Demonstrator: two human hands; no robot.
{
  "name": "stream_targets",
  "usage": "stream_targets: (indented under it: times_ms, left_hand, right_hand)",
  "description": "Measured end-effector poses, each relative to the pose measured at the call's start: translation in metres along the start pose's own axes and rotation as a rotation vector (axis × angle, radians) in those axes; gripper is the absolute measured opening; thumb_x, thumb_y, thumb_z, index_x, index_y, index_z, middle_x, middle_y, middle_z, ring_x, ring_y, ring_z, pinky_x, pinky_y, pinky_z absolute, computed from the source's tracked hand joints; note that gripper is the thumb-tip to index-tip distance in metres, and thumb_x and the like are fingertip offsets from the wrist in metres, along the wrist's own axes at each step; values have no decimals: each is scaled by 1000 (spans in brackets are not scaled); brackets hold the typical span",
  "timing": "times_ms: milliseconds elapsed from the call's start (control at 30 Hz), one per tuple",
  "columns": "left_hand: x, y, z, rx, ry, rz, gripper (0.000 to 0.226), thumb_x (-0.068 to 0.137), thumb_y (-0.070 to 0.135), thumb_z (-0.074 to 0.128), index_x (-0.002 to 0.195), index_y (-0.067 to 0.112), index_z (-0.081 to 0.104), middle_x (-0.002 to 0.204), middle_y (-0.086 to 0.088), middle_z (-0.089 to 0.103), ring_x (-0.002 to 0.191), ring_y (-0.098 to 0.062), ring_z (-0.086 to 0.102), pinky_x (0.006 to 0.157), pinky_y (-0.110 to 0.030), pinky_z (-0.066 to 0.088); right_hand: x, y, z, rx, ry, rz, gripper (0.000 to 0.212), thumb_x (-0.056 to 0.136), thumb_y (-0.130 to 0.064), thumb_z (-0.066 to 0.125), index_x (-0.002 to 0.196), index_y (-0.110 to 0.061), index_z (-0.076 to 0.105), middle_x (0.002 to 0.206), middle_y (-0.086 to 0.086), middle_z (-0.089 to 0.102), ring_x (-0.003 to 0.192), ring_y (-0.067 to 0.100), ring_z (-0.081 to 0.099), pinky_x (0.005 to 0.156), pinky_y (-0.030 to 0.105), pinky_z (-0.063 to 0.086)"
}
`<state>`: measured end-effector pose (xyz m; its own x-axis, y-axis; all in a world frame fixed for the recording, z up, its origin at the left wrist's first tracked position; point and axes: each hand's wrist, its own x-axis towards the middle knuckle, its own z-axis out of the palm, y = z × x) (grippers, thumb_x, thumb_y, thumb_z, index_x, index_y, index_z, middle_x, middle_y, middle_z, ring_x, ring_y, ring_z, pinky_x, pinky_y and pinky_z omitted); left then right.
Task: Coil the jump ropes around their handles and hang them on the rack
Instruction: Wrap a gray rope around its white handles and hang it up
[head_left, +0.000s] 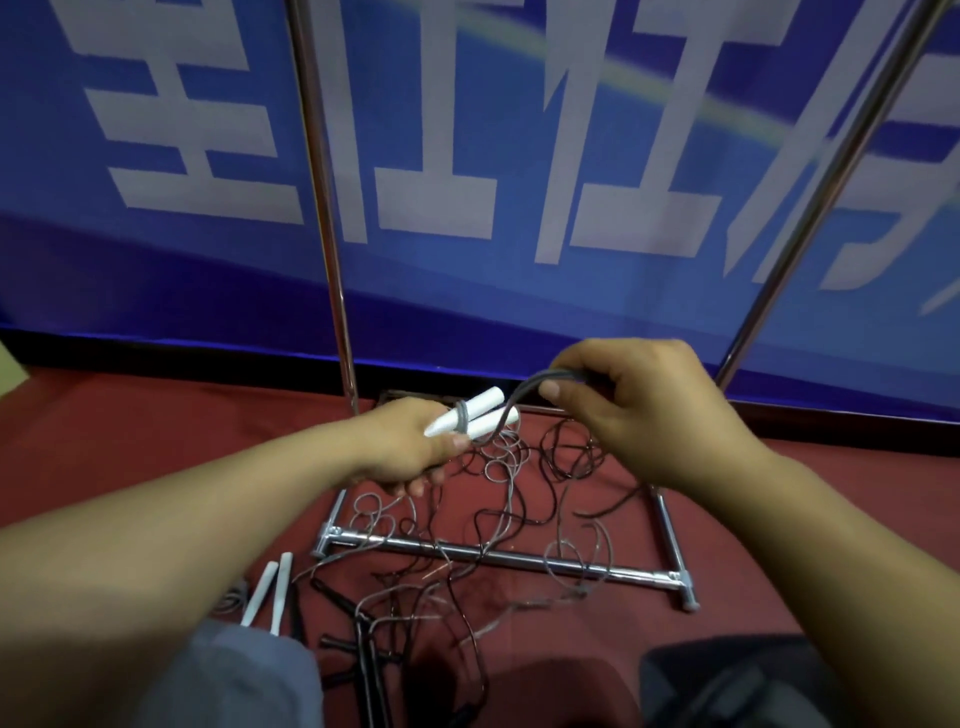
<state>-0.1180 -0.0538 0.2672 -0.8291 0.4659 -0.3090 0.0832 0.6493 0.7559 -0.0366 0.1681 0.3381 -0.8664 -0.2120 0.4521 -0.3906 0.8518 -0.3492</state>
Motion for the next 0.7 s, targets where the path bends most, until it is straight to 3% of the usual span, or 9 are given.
stream_targets:
  times_ms: [167,233,333,467,700]
  left_hand:
    - [-2,8,13,83,-184,21,13,103,29,54,112,20,56,70,-2,65,48,-13,58,43,-25,46]
    - [-4,14,19,109,-198,35,11,103,29,54,104,18,54,68,0,65,46,-13,57,42,-24,45]
    - [-4,21,25,163,-207,64,10,103,31,54,95,24,52,70,0,66,45,-12,58,41,-22,44]
    - [-4,29,28,225,-245,75,16,102,34,54,115,23,56,75,-2,67,46,-12,58,44,-21,45]
    - [-7,40,41,334,-251,166,22,101,35,56,118,21,55,77,-2,67,50,-16,61,58,-34,56]
  right_hand:
    - [3,2,2,7,40,11,14,94,-36,66,96,-24,73,72,-18,63,70,9,61,66,36,53]
    - [4,5,2,6,54,28,15,95,-36,65,97,-24,73,72,-22,59,71,6,60,67,33,53]
    - [5,11,4,9,95,61,15,95,-36,66,97,-24,73,75,-17,63,73,10,61,69,36,53]
    - [8,19,8,4,116,108,16,95,-38,64,98,-24,72,80,-11,68,77,15,63,72,42,54]
    - [15,23,17,-122,109,168,22,96,-43,61,95,-23,70,80,-5,68,79,22,62,70,39,52]
